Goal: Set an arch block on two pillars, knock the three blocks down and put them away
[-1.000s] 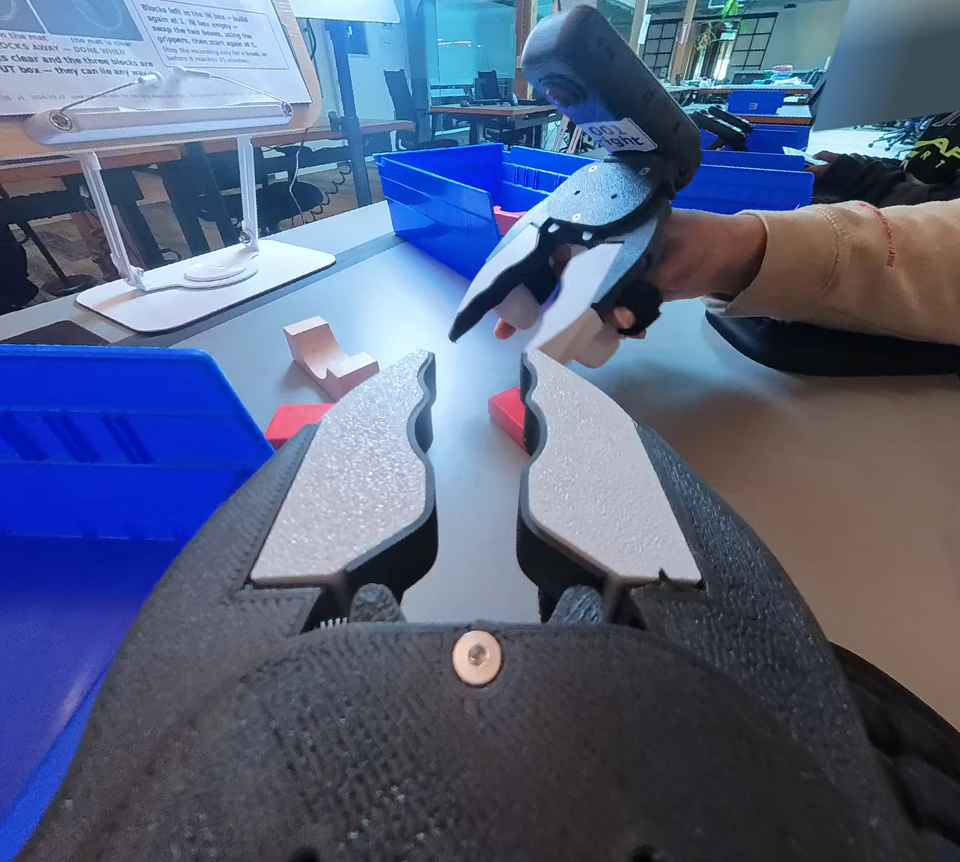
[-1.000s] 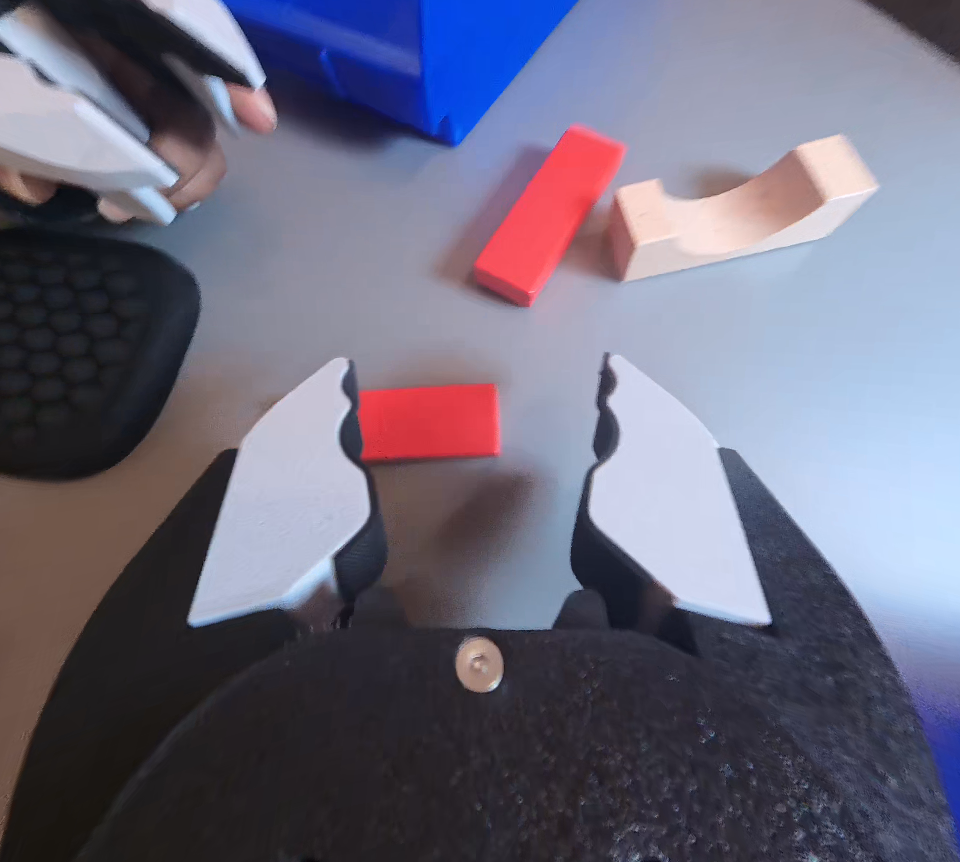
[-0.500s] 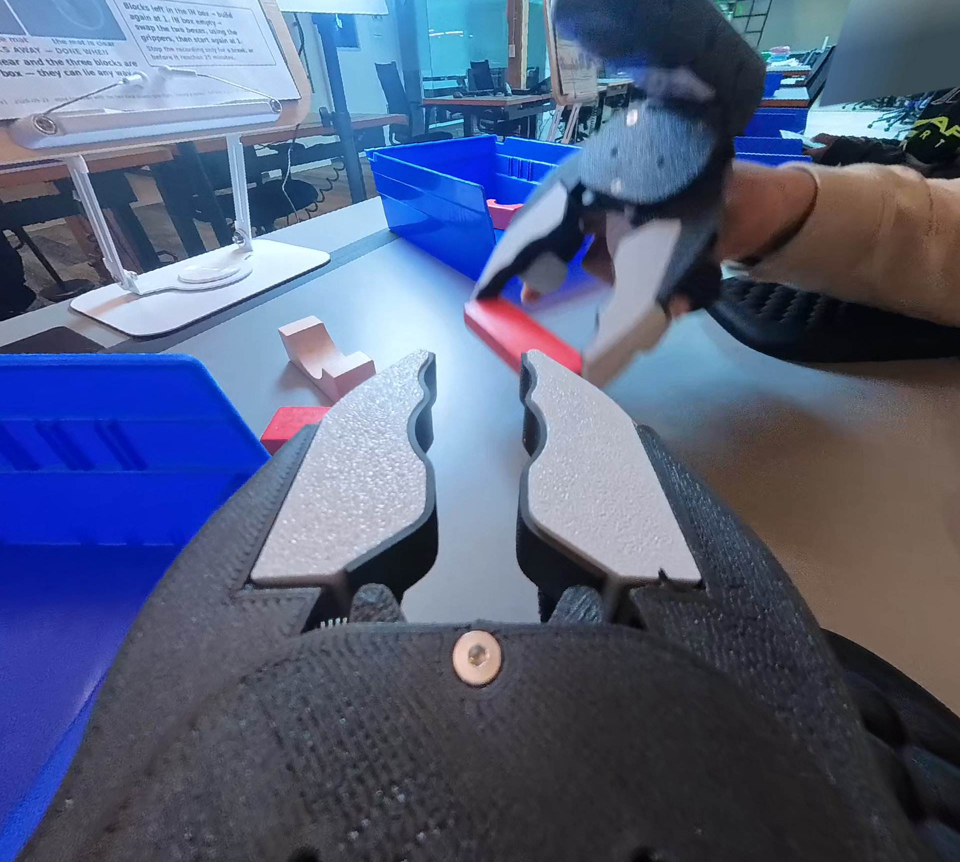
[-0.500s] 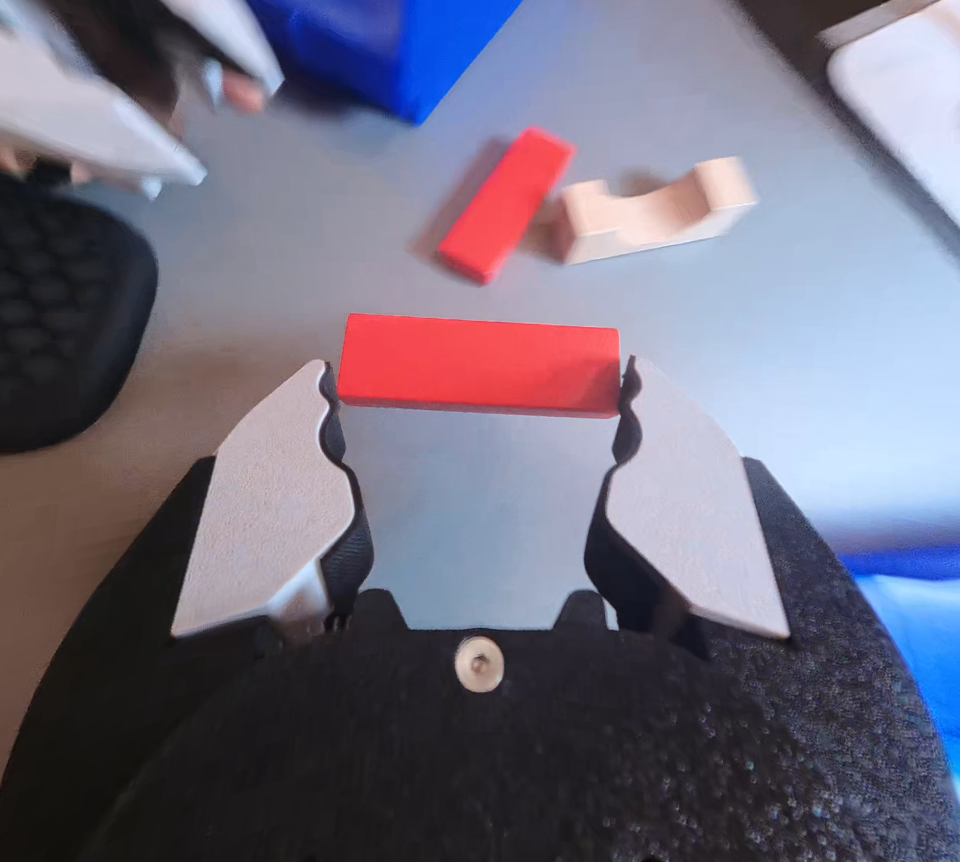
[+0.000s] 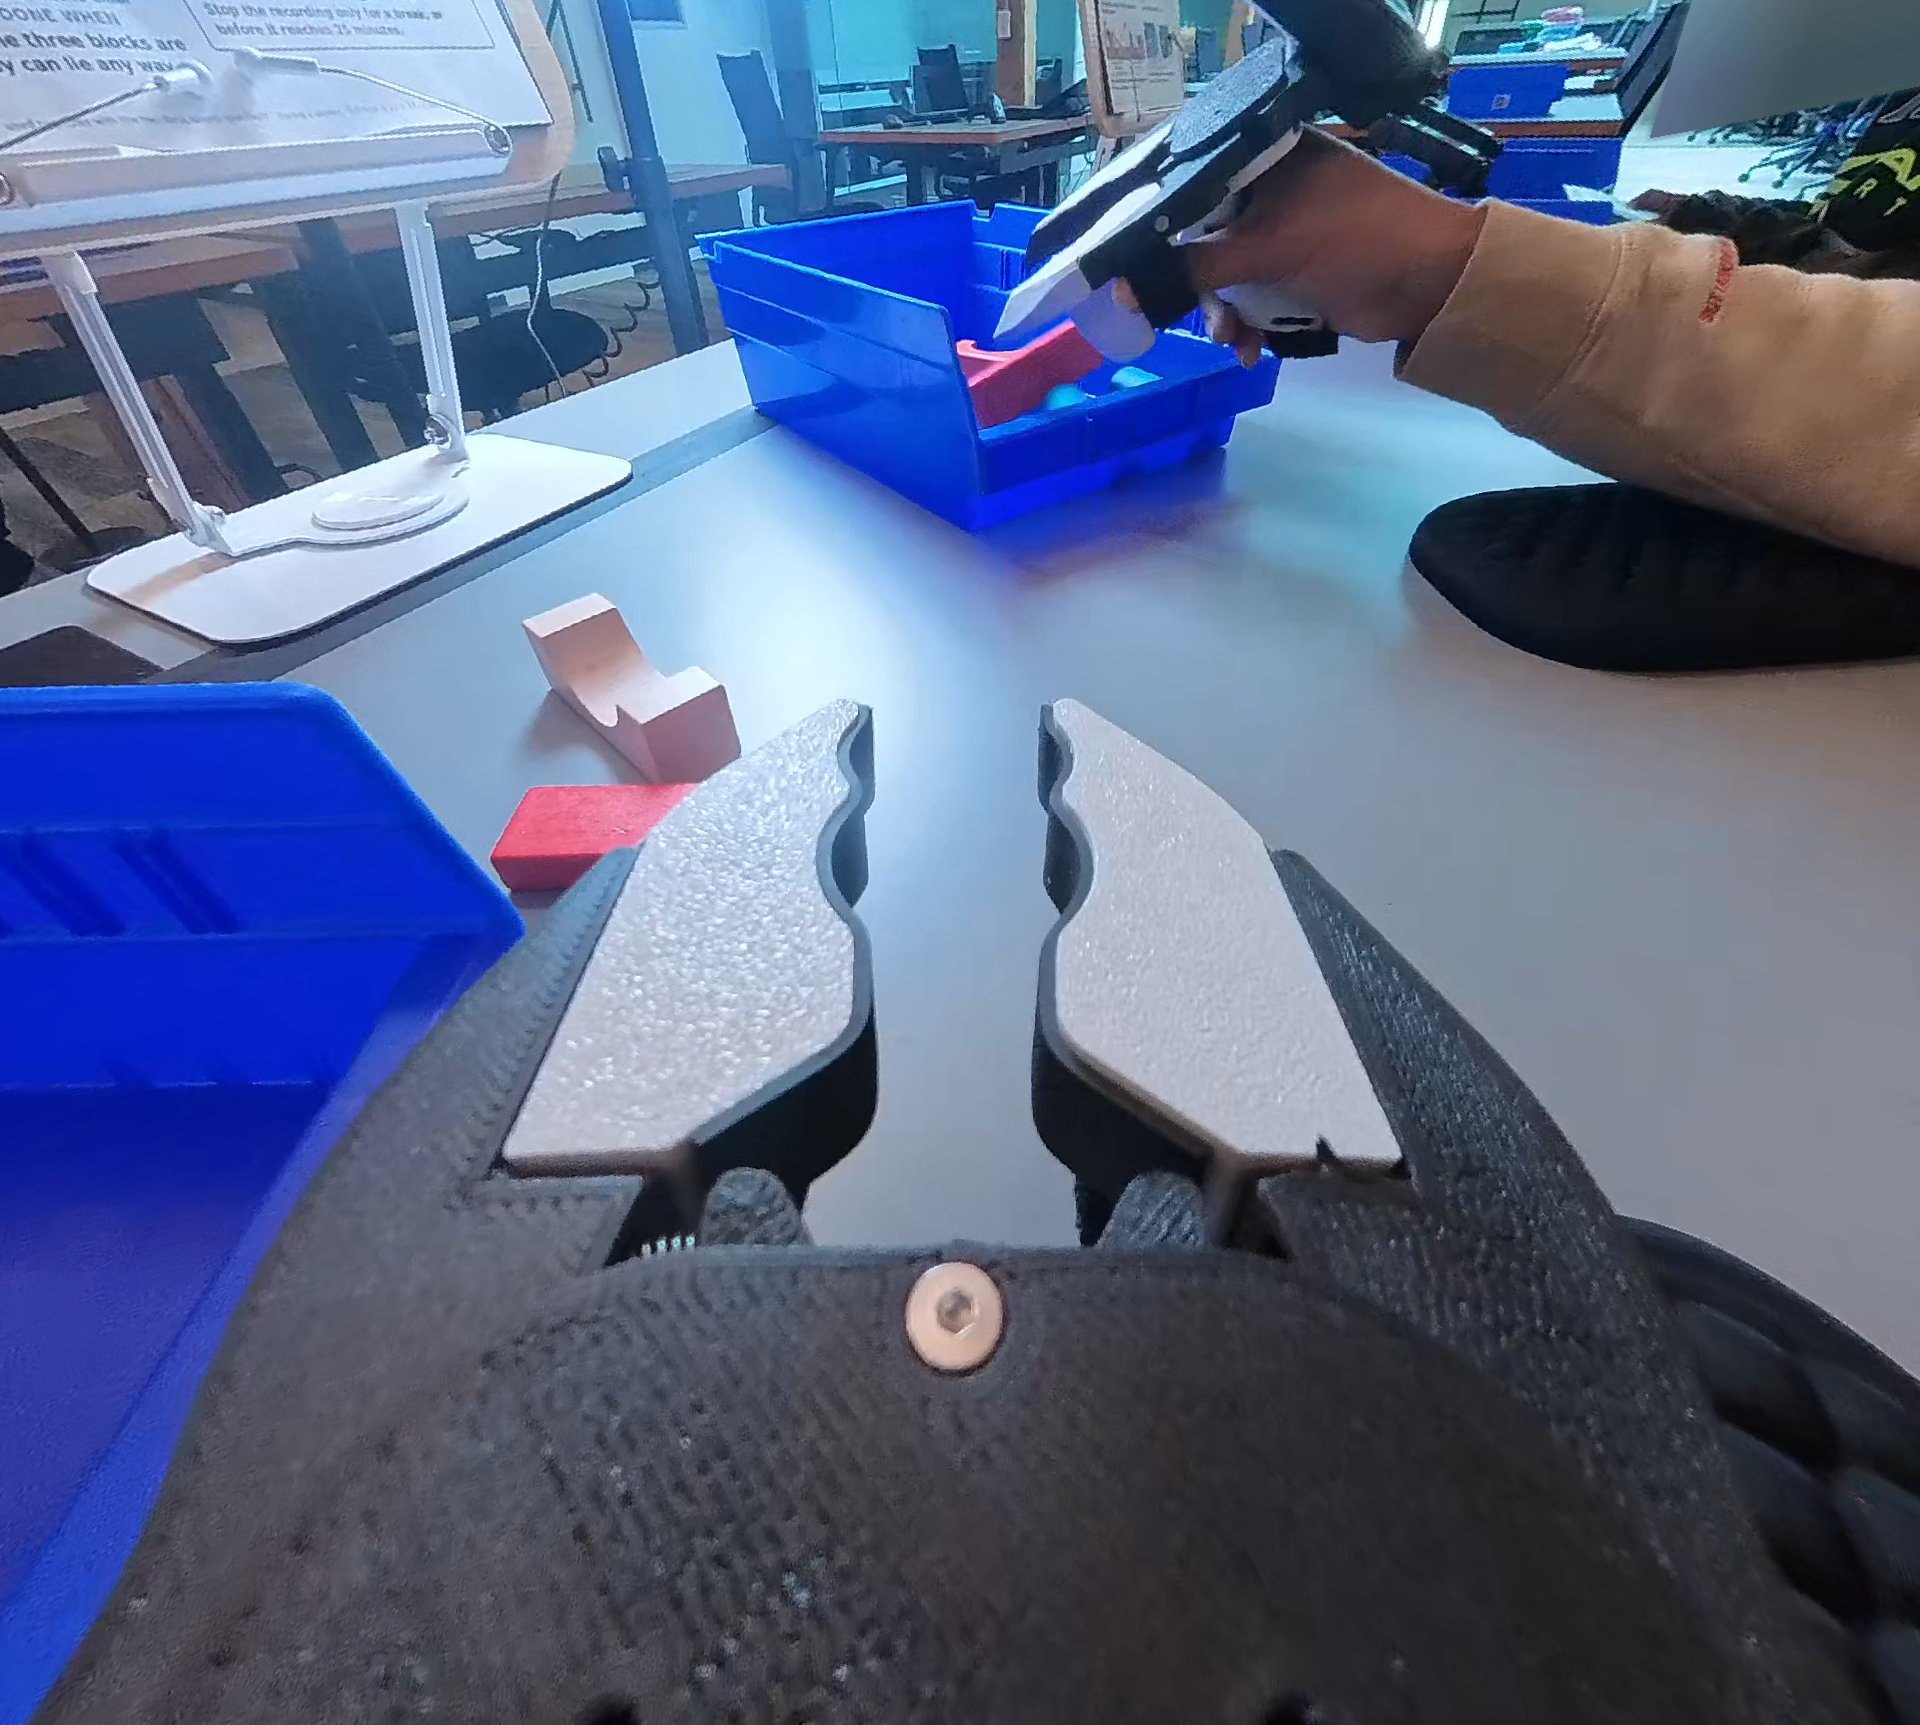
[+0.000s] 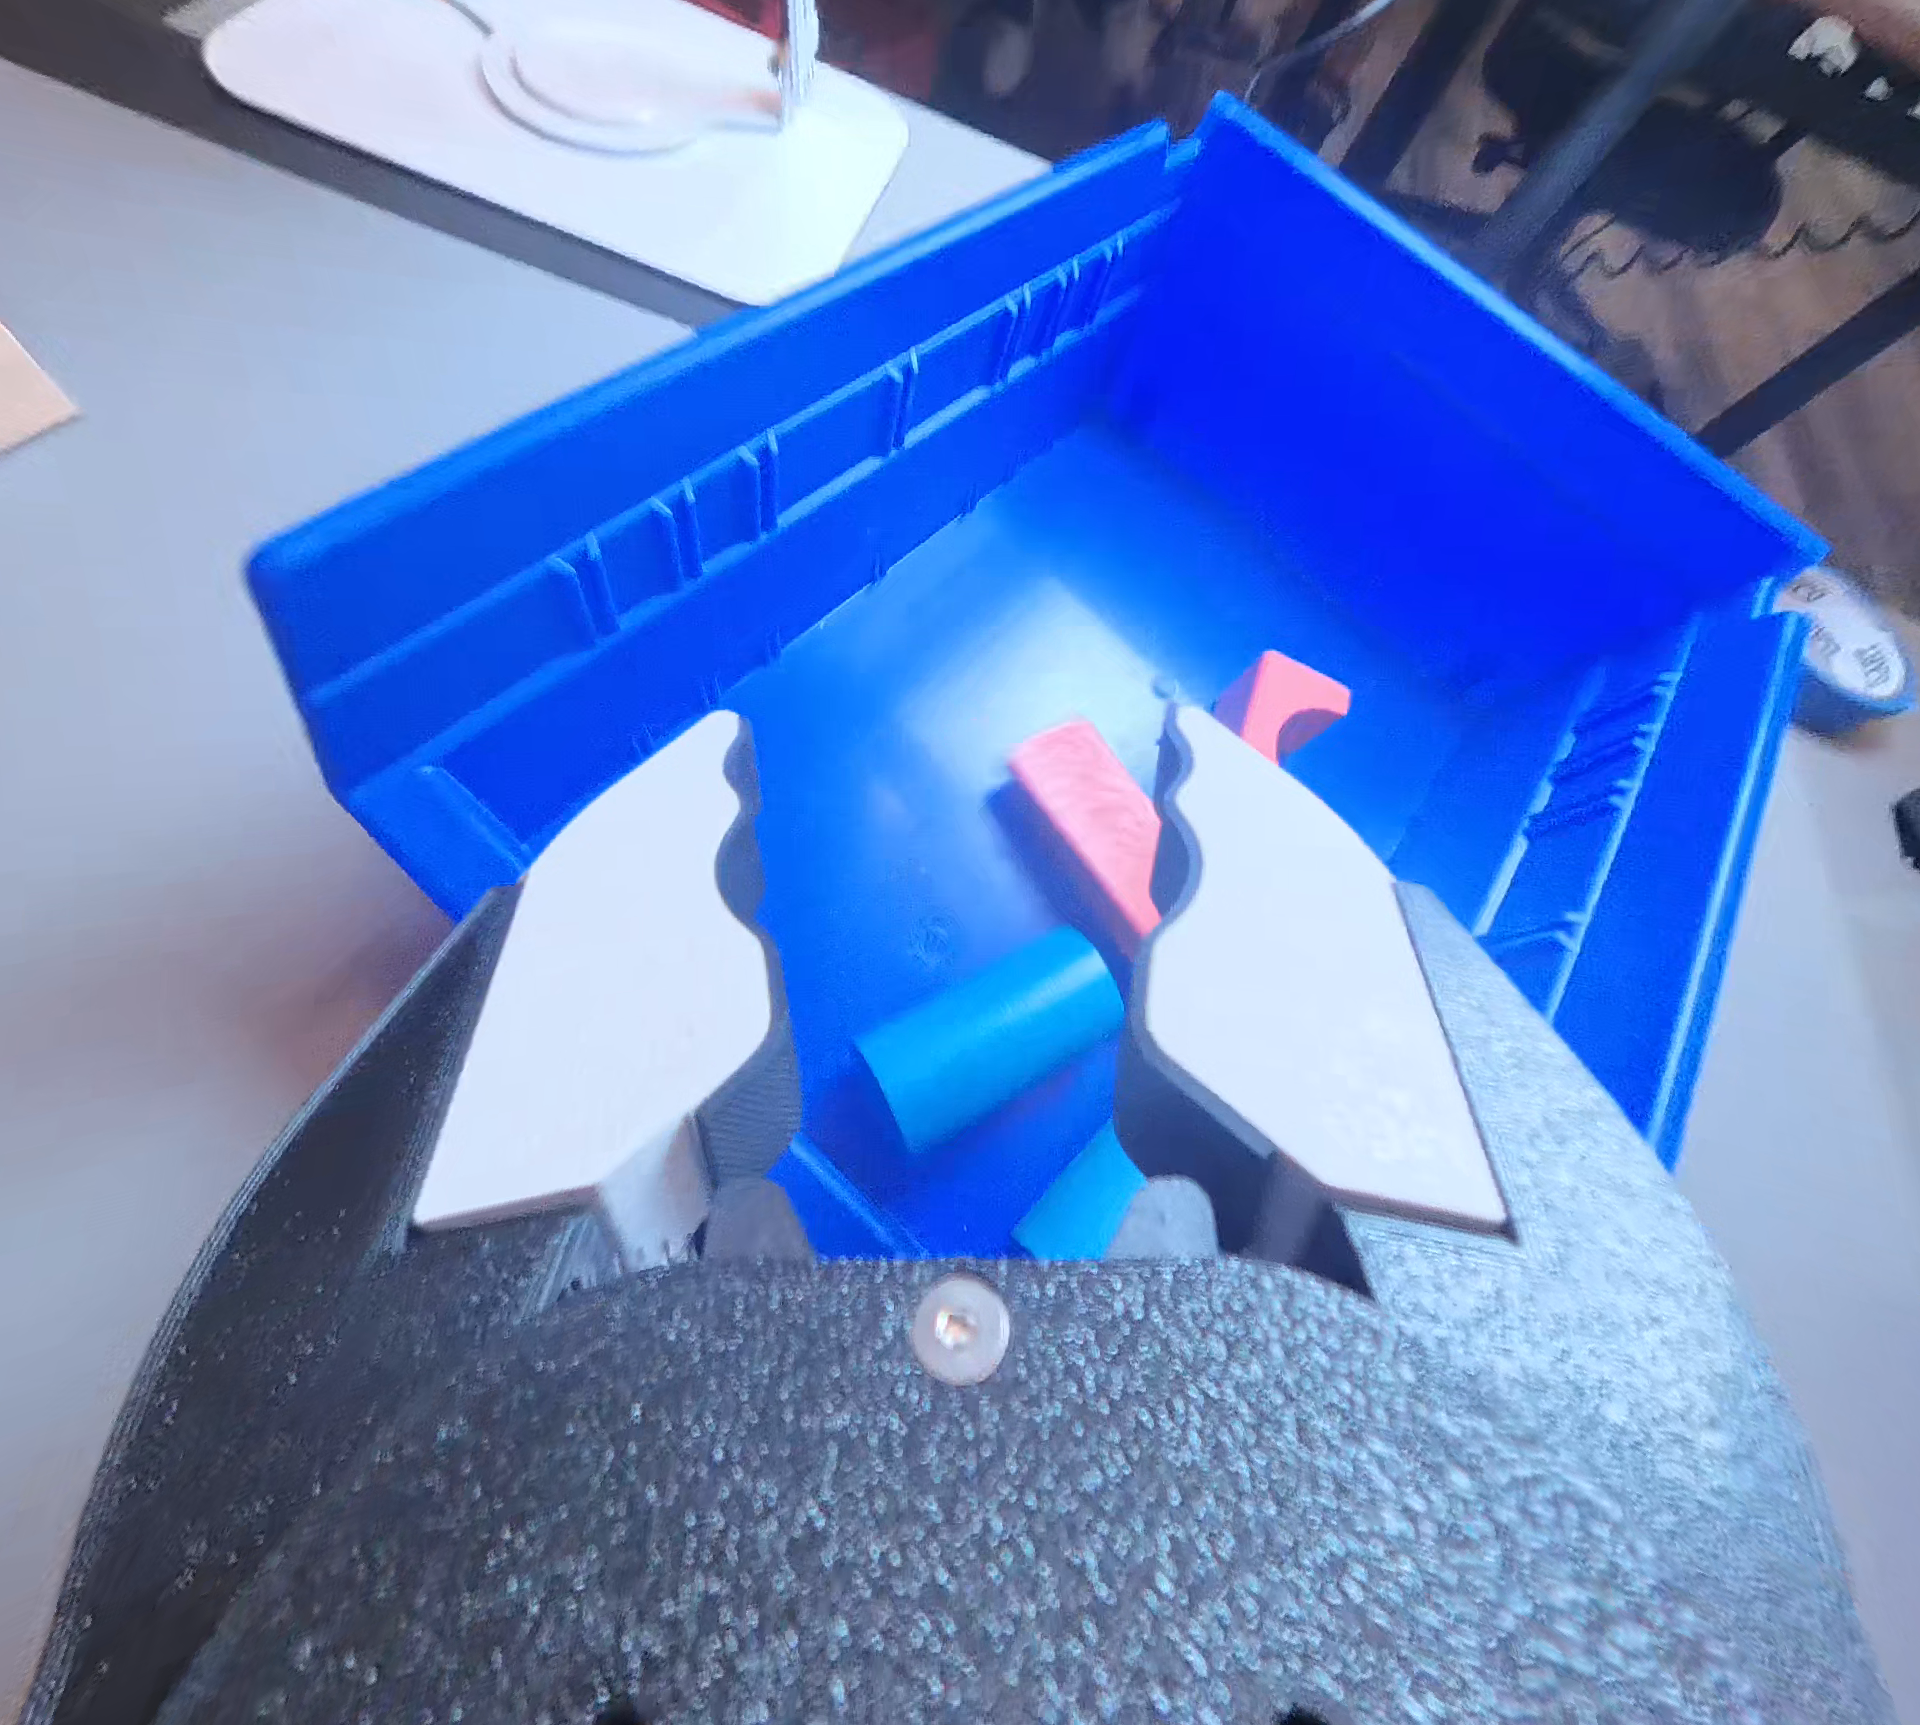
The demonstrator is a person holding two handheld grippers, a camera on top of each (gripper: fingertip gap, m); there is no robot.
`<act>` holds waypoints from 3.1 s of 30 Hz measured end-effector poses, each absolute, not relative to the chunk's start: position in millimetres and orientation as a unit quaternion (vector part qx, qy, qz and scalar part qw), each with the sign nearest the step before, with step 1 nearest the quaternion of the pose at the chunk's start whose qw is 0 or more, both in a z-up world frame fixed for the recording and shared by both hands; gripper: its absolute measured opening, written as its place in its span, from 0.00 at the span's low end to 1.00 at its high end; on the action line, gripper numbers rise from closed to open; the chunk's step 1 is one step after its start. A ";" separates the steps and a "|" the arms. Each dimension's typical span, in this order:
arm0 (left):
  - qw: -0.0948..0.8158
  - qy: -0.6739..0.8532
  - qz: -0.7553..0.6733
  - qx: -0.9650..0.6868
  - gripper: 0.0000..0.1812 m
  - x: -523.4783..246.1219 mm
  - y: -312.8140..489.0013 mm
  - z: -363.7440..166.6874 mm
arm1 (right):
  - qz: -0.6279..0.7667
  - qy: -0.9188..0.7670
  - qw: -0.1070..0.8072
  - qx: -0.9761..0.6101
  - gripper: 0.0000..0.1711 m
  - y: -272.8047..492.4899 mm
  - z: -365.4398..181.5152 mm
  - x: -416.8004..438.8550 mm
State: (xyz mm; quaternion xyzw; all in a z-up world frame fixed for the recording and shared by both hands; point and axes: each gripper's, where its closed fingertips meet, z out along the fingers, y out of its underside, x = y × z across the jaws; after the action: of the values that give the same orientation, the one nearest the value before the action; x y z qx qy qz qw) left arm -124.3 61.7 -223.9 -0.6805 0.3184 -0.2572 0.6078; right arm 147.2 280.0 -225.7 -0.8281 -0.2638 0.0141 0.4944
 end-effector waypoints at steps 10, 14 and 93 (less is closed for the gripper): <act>0.604 0.323 -0.255 -0.682 0.17 -122.5 61.3 -225.8 | 0.231 -0.425 0.443 -0.755 0.46 177.6 -235.7 -30.7; 0.608 0.323 -0.251 -0.681 0.16 -123.5 60.9 -223.7 | 0.198 -0.505 0.383 -0.747 0.47 143.1 -284.3 -102.2; 0.604 0.328 -0.140 -0.713 0.18 -147.3 78.8 -233.0 | 0.083 -0.383 0.510 -0.766 0.34 239.3 -199.5 111.9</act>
State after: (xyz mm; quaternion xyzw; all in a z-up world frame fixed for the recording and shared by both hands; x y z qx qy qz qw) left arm -147.3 78.8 -233.0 -0.7127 0.3282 -0.1396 0.6041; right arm 111.9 239.3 -199.5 -0.7659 -0.3832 0.0832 0.5095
